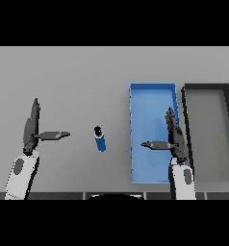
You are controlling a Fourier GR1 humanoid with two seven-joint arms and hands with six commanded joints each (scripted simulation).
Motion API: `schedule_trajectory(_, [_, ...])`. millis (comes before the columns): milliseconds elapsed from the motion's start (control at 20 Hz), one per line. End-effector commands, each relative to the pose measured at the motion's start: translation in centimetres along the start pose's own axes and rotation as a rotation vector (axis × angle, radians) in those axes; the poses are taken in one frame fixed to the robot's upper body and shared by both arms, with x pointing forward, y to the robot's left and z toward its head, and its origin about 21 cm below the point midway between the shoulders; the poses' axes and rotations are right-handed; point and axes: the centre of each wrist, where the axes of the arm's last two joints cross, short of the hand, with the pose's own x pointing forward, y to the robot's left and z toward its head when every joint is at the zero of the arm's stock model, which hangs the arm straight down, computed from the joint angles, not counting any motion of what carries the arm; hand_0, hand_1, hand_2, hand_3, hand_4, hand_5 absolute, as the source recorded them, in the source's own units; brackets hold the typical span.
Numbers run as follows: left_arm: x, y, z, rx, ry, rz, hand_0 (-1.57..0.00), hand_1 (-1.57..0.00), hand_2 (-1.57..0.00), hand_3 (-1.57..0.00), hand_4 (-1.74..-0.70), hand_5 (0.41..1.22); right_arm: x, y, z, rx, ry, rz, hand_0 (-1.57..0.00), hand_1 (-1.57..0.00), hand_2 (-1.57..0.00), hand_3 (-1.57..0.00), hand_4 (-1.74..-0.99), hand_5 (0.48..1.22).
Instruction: Pick up the blue pipe and place it into the blue bin.
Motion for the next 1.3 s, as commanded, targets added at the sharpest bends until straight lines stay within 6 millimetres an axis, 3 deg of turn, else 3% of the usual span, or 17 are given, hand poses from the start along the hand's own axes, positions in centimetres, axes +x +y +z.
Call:
schedule_trajectory(0, [0.0,-0.1,-0.1,0.0,-0.004,0.001,0.0,0.0,0.0,0.0,-0.97,0.594,0.0,0.0,-0.1,-0.001,0.001,0.0,0.0,0.0,0.0,0.0,-1.21,0.594])
schedule_trajectory(250, [0.4,-0.8,-0.8,0.0,-0.006,0.008,0.0,0.0,0.0,0.0,-0.97,0.594,-0.3,-0.7,-0.6,-0.003,0.015,0.001,0.0,0.0,0.0,0.0,-1.21,0.594])
schedule_trajectory(300, [0.5,0.4,-0.6,-0.146,-0.046,-0.074,0.0,0.0,0.0,0.0,-0.97,0.594,0.6,-1.6,-0.4,0.059,-0.056,0.153,0.0,0.0,0.0,0.0,-1.21,0.594])
schedule_trajectory(400, [0.5,2.3,-0.7,-0.288,-0.056,-0.145,0.0,0.0,0.0,0.0,-0.97,0.596,1.3,-1.9,0.2,0.124,-0.104,0.296,0.0,0.0,0.0,0.0,-1.198,0.589])
schedule_trajectory(700, [0.8,2.9,-0.3,-0.439,-0.107,-0.18,0.0,0.0,0.0,0.0,-0.97,0.59,1.6,-1.8,0.6,0.163,-0.105,0.363,0.0,0.0,0.0,0.0,-1.182,0.583])
schedule_trajectory(1100, [2.4,-0.2,3.3,-0.731,-0.032,-0.246,0.0,0.0,0.0,0.0,-1.03,0.496,2.3,-1.3,0.4,0.169,-0.109,0.315,0.0,0.0,0.0,0.0,-1.229,0.576])
schedule_trajectory(1250, [1.9,-2.8,4.3,-0.817,-0.029,-0.256,0.0,0.0,0.0,0.0,-1.08,0.472,2.3,-1.5,0.6,0.164,-0.106,0.327,0.0,0.0,0.0,0.0,-1.219,0.572])
